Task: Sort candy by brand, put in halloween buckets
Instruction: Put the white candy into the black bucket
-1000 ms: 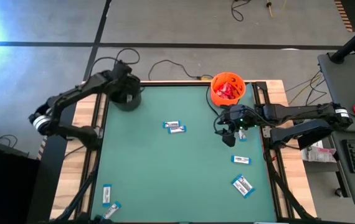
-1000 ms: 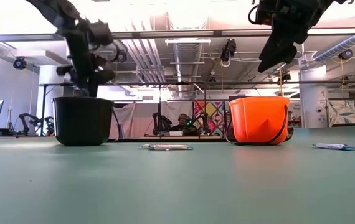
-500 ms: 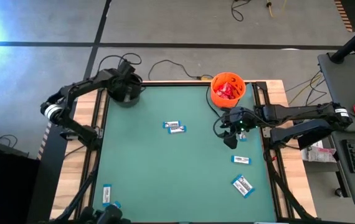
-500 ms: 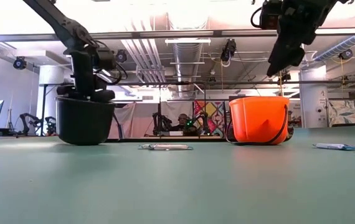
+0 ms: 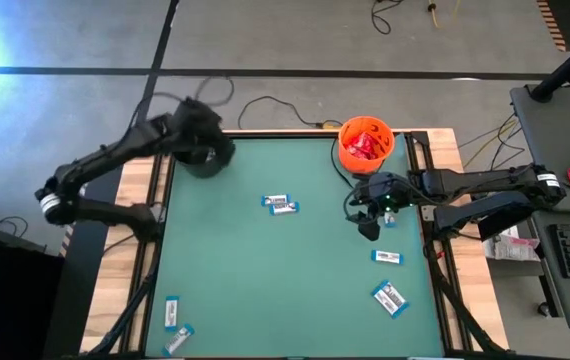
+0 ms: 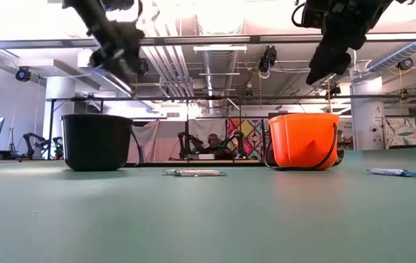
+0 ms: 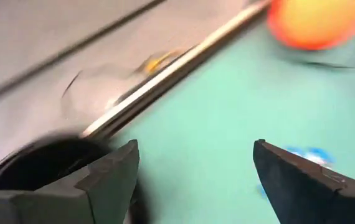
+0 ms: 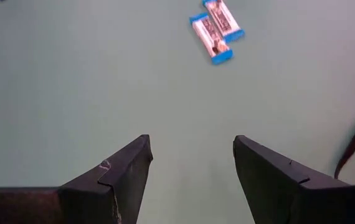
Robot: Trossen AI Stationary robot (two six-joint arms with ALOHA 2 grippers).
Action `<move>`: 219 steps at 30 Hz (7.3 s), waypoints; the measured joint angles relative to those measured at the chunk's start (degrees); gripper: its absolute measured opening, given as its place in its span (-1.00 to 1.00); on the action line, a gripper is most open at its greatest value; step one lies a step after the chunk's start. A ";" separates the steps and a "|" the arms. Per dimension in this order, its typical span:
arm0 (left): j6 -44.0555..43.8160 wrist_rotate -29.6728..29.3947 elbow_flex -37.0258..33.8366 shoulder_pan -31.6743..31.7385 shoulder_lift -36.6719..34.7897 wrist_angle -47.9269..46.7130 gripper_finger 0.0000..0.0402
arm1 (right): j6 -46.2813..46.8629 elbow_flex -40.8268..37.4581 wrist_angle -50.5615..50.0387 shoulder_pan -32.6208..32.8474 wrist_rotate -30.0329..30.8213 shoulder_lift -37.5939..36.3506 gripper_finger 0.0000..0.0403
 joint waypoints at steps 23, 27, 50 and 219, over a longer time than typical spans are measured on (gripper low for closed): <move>-3.10 1.43 -30.04 -27.16 17.14 57.20 0.43 | -0.35 0.00 1.33 0.02 -0.50 0.00 0.09; -0.33 1.40 -30.83 -27.16 22.15 64.62 0.43 | -0.51 -0.01 1.22 0.02 -0.52 0.00 0.09; 2.62 2.50 -27.24 -25.29 36.81 72.62 0.38 | -0.76 -0.02 -1.90 0.00 -1.44 0.02 0.09; 21.11 7.39 -11.45 -18.24 27.50 38.40 0.39 | -2.89 11.72 -5.13 1.29 0.61 4.81 0.09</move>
